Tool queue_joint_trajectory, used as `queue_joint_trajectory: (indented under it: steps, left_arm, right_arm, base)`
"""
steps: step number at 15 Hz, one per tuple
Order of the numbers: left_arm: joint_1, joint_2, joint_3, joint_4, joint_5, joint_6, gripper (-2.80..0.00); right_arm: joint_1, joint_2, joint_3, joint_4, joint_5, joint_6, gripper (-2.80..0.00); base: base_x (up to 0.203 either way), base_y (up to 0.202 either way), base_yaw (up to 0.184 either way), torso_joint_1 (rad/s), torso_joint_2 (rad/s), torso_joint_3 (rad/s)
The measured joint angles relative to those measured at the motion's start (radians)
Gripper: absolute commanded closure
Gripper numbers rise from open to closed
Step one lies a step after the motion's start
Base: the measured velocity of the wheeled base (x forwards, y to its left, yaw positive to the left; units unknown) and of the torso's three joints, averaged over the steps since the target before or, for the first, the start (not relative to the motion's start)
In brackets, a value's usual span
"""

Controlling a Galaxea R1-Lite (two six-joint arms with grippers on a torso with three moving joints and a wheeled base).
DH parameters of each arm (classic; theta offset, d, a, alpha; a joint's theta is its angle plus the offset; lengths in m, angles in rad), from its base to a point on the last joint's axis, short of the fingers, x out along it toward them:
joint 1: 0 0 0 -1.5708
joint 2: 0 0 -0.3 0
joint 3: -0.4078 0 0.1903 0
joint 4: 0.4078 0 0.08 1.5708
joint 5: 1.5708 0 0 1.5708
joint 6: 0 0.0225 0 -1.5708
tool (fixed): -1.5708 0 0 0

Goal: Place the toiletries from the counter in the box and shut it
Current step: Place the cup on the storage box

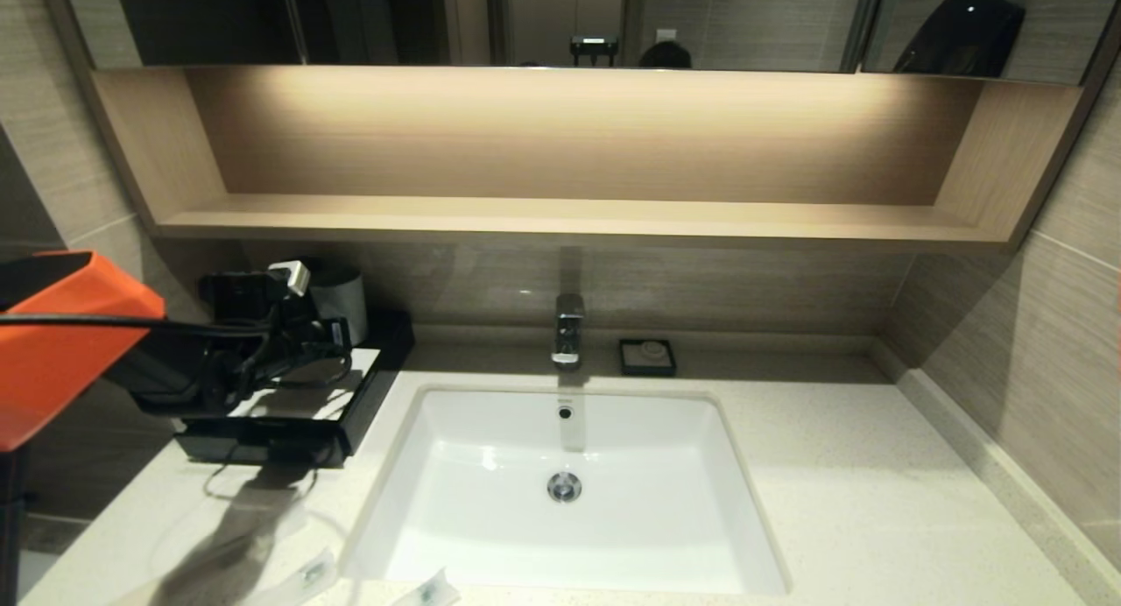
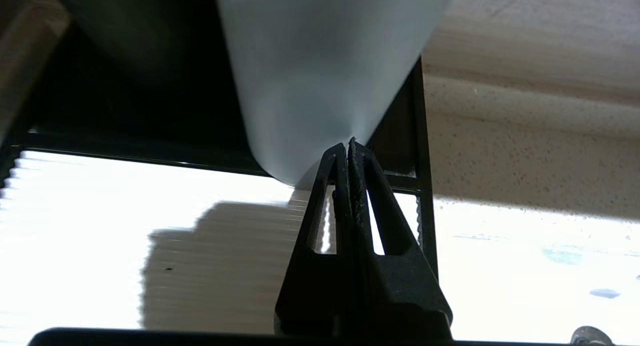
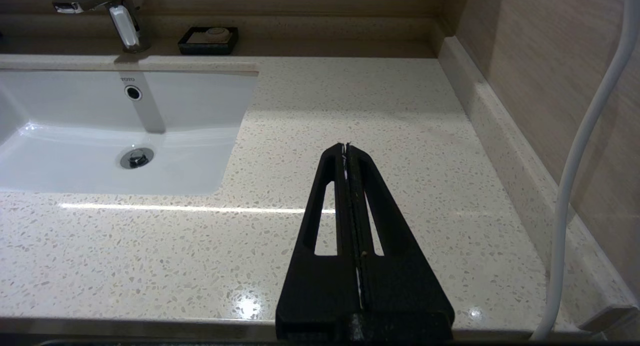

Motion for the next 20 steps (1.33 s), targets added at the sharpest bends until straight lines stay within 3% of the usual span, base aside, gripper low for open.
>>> queue_joint_trajectory:
  steps: [20]
  left_arm:
    - [-0.001, 0.061, -0.085, 0.035, 0.003, 0.005, 0.0]
  right_arm:
    - [0.0, 0.0, 0.0, 0.0, 0.0, 0.0, 0.0]
  base:
    - [0.0, 0.0, 0.0, 0.0, 0.0, 0.0]
